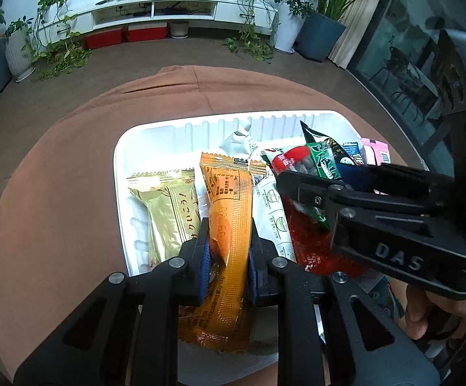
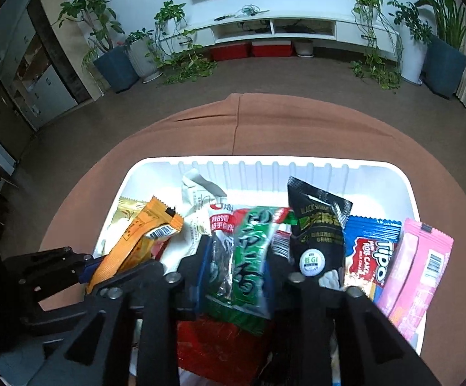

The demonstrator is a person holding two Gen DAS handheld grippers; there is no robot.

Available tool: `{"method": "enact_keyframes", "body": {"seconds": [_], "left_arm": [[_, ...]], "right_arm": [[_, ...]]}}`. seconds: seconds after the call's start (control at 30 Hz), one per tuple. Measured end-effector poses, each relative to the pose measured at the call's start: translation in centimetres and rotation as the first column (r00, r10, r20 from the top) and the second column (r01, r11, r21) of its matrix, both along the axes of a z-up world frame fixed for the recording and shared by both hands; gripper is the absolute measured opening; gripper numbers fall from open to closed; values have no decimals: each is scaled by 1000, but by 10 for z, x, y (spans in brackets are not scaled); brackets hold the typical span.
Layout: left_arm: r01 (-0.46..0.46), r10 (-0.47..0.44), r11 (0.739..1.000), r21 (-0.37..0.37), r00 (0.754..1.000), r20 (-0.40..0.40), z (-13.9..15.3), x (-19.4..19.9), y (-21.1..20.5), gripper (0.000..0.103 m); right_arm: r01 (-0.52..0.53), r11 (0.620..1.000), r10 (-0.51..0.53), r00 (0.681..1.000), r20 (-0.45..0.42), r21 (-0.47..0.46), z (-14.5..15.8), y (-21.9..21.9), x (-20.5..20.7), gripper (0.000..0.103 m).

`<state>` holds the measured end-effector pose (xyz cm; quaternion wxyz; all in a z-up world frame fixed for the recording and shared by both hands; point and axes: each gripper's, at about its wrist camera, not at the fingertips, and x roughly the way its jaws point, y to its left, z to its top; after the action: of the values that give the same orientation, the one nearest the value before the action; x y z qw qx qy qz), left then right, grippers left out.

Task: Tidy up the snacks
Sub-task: 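Open both grippers and move them back toward the remaining snacks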

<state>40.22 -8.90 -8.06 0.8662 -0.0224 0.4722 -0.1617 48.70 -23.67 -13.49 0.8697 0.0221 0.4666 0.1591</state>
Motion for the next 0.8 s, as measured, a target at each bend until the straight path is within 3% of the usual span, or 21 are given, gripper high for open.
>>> {"method": "enact_keyframes", "body": {"seconds": [0.07,0.17,0.23,0.27,0.4,0.53,0.63,0.8], "left_arm": [[-2,2,1000,6,1000,4,3,-2,-1,22],[-3,3,1000,5,1000,21,7,-5,-3,34],[-5,5,1000,2,999,35,11,-8,-4,66],[-7,6,1000,3,999,44,13,-10,-5,72],[-4,5,1000,-17,998,65,24,-20,-4,76],[-14,18,999,-43,995,94,38,-38,3,86],[-33,40,997,-66,993,111,48,-59,13,95],[-45,53,997,-67,990,128,56,-110,17,102]], "right_arm": [[-1,1000,1,1000,18,-5,4,0,-2,54],[-3,1000,3,1000,24,-1,7,-1,-5,56],[-1,1000,1,999,34,0,10,-3,-8,58],[0,1000,0,999,42,3,13,-5,-10,59],[2,1000,-3,998,66,25,25,-13,-19,62],[-1,997,-6,995,100,71,40,-26,-35,73],[-12,993,-4,990,143,114,52,-40,-54,82],[-17,984,-19,979,205,175,57,-70,-101,94]]}}
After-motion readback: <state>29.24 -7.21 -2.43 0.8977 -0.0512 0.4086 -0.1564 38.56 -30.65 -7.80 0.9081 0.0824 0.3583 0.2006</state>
